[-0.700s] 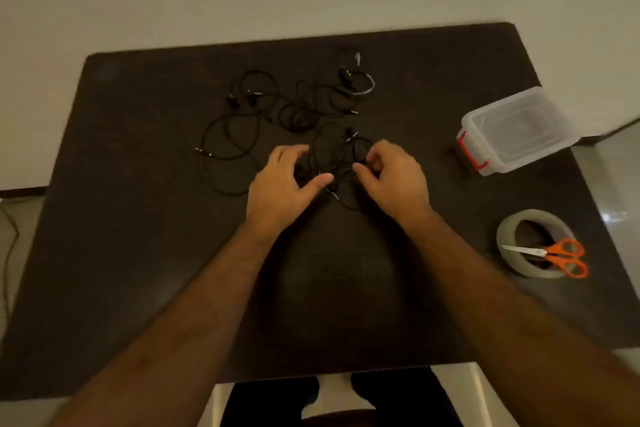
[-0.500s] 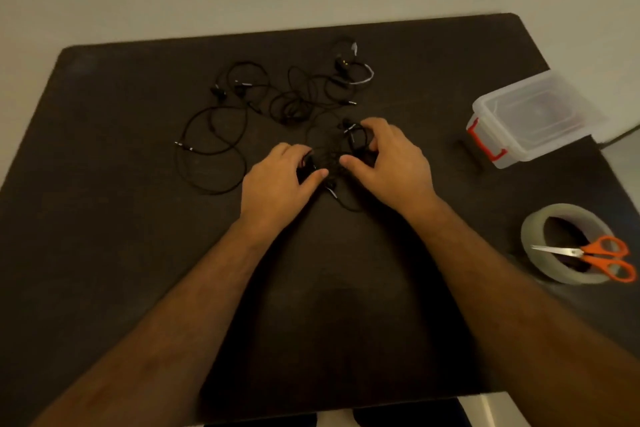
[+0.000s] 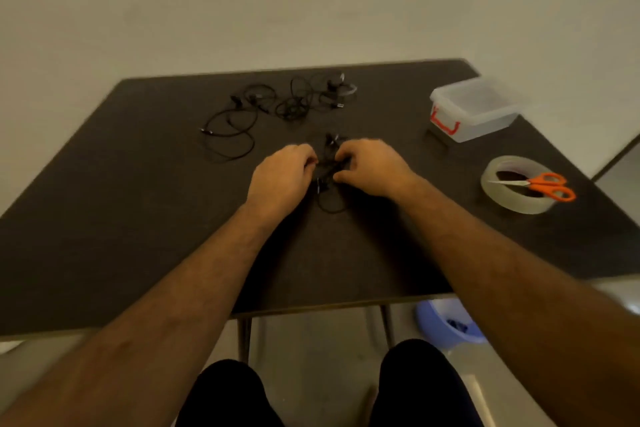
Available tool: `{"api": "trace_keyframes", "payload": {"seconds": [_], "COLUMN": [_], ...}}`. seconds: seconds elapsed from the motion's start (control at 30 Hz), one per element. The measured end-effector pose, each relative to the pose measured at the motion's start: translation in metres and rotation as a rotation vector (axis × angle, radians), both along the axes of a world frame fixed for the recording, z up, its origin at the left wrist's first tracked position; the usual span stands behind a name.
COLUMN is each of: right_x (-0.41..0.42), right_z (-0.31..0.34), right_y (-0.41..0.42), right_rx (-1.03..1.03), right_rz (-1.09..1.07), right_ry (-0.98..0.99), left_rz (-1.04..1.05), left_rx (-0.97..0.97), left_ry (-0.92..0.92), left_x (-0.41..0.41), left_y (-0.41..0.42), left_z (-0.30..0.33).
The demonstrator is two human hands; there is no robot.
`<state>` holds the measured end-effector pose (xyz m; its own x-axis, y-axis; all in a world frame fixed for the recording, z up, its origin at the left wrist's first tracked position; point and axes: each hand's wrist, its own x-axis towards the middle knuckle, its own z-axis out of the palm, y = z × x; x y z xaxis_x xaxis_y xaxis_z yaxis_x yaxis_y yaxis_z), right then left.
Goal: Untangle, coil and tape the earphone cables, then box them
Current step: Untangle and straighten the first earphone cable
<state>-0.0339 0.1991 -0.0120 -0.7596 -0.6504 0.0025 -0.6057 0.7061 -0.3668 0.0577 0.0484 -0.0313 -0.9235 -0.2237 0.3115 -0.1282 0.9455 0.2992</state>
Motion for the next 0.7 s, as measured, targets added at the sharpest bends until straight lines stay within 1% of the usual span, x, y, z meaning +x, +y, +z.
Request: {"api": "trace_keyframes", "payload": {"seconds": [0.1,0.23,0.37,0.47,0.57,0.7], "right_x": [0.036,0.066,0.091,0.106,0.116,0.124], "right_z": [0.004,0.02,0.036,0.045,0.054,0.075], "right_y": [0.018,0.038,0.045,0.045,0.043,0.043], "right_rx": [-0.104,-0.262,-0.332,-0.371,-0.438,-0.555], "right_rz": [-0.067,-0.151,-0.137,-0.083,-0.069,-0.035], "right_ry": [-0.072,-0.118,-0.165,-0.178,-0.125,-0.164], "left_rz": [0.031,0.058,0.056,0.015,-0.066,-0.163], "left_rx": [0.128,0.387,0.689,0.768,0.851,0.993], "left_ry": [0.041,0.095,0.154,0.185,0.233,0.318], "left_x": [0.036,0.066,0.086,0.097,0.103,0.115], "left_y": [0.012,0.017,0.031,0.043,0.051,0.058], "left_z": [0.015,0.038,0.061,0.077,0.098,0.129]}}
